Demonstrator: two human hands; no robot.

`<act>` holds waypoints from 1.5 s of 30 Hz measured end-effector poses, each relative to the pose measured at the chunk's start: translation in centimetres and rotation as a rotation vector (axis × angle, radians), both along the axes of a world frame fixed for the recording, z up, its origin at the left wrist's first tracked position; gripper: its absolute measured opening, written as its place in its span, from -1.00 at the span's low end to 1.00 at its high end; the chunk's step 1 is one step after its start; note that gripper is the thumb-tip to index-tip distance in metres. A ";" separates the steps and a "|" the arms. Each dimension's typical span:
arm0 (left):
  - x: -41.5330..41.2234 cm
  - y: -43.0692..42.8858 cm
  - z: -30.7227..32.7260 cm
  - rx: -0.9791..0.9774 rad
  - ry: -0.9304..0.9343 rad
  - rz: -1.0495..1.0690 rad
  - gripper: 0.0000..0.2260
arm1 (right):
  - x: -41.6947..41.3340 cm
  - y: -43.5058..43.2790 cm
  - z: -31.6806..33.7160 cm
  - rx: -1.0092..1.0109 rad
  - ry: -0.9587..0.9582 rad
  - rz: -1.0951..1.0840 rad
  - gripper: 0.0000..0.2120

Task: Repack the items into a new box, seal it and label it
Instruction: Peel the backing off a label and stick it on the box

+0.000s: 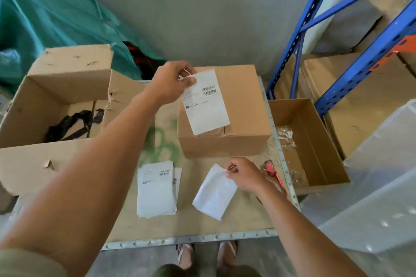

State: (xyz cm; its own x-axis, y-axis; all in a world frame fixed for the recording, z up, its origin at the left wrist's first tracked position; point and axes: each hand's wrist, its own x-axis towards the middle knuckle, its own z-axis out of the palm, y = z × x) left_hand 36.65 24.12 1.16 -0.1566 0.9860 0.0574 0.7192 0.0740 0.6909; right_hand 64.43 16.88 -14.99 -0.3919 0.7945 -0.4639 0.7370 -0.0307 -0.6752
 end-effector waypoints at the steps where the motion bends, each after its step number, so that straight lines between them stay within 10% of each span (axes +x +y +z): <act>1: 0.2 0.2 -0.9 -0.019 -0.003 -0.005 -0.95 | 0.0 -0.3 -1.4 0.003 -0.052 0.035 -0.88; 16: -0.3 1.9 -4.8 -0.069 -0.107 -0.003 -0.92 | -0.5 -1.2 -8.7 0.402 -0.303 0.323 -0.71; 28: -1.6 1.3 -0.8 -0.150 -0.309 -0.162 -0.86 | -3.9 0.7 7.4 0.664 0.286 -0.069 -0.89; 34: -1.1 1.6 1.9 -0.188 -0.373 -0.198 -0.80 | -7.2 6.7 13.2 0.490 0.410 -0.440 -0.54; 39: -0.9 1.9 2.5 -0.167 -0.384 -0.151 -0.71 | -7.8 9.9 14.9 0.382 0.602 -0.395 -0.97; 45: -0.5 1.3 1.0 -0.056 -0.593 0.057 -0.63 | -8.2 11.5 15.3 0.302 0.644 -0.434 -0.95</act>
State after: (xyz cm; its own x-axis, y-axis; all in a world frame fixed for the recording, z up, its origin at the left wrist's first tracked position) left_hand 36.17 25.38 2.14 -0.1991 0.9740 -0.1080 0.2054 0.1492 0.9672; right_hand 56.28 28.33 0.28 -0.1379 0.9904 0.0042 0.1680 0.0276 -0.9854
